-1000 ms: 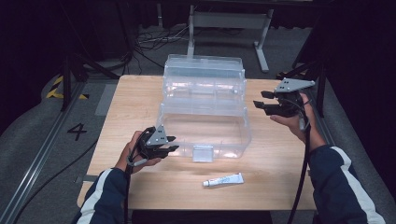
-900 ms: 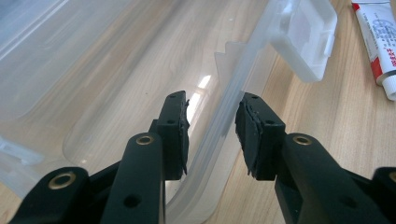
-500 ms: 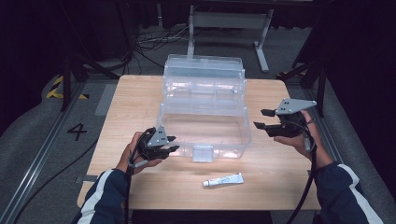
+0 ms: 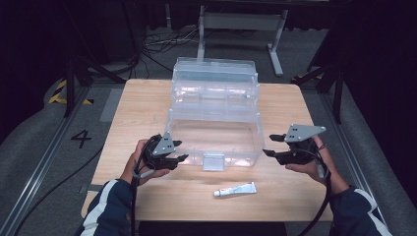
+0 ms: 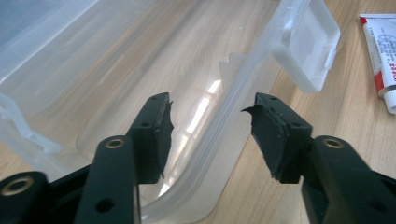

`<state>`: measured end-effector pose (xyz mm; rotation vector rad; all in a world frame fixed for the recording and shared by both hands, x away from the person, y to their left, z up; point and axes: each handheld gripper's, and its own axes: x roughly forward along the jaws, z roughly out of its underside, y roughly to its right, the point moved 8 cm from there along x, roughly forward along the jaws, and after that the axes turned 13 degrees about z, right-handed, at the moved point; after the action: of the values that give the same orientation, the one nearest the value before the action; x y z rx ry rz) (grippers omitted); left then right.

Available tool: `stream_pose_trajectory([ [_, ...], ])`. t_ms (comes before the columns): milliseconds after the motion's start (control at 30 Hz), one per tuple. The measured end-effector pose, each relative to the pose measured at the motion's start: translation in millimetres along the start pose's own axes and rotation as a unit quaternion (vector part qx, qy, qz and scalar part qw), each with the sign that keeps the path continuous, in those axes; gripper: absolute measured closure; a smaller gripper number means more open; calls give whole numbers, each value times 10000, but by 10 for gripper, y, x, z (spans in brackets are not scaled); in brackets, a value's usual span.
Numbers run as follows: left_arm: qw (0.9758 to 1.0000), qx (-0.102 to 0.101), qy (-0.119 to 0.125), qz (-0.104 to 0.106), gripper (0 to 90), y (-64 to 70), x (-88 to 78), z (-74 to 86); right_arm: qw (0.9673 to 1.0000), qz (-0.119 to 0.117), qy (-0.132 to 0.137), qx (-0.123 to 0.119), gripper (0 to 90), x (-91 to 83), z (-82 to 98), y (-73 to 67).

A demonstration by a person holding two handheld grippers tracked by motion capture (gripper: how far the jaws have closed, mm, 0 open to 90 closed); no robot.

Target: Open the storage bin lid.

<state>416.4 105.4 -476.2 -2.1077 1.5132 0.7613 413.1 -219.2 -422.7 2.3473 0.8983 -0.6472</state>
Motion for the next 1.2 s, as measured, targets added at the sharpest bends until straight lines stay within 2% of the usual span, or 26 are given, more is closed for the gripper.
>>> stream_pose_trajectory([
  [133,9998,-141,81,-148,393,6,-88,11,10000,-84,-38,-17,450,-15,55,-90],
  [233,9996,-128,103,-242,351,26,-135,12,9999,-159,-55,-14,448,-24,92,-149],
  [300,9987,-210,183,-431,323,32,-220,19,9997,-218,-88,-84,444,-24,130,-212],
  [367,9977,-305,285,-532,315,30,-284,37,9995,-291,-108,-103,438,-23,145,-270],
  [433,9963,-331,366,-708,303,25,-341,60,9993,-279,-108,-222,446,-19,149,-335],
  [500,9955,-395,427,-748,298,28,-374,84,9992,-256,-83,-283,450,-19,144,-362],
  [533,9953,-444,420,-751,278,34,-391,113,9987,-372,-89,-331,448,-17,136,-438],
  [600,9948,-492,334,-824,272,42,-414,198,9985,-398,-102,-360,448,-12,136,-471],
  [733,9945,-648,66,-817,263,57,-382,414,9969,-579,-165,-500,446,27,141,-624],
  [767,9945,-648,66,-817,262,57,-382,414,9969,-579,-165,-500,446,27,141,-624],
  [800,9944,-717,-98,-774,261,55,-343,526,9954,-696,-224,-624,446,66,149,-715],
  [833,9944,-717,-98,-774,259,55,-343,526,9954,-696,-224,-624,446,66,149,-715],
  [867,9938,-798,-258,-728,258,49,-300,633,9941,-784,-256,-703,445,99,159,-770],
  [900,9938,-798,-258,-728,257,49,-300,633,9941,-784,-256,-703,445,99,159,-770],
  [967,9916,-905,-518,-760,255,22,-263,772,9923,-873,-351,-799,443,148,189,-834],
  [1100,9890,-1195,-591,-648,256,-4,-251,941,9900,-1021,-480,-851,443,244,231,-926],
  [1167,9872,-1348,-601,-611,260,-16,-264,1032,9878,-1096,-543,-968,444,288,239,-977],
  [1200,9862,-1424,-627,-568,265,-21,-261,1081,9855,-1185,-659,-1023,446,329,243,-1024],
])
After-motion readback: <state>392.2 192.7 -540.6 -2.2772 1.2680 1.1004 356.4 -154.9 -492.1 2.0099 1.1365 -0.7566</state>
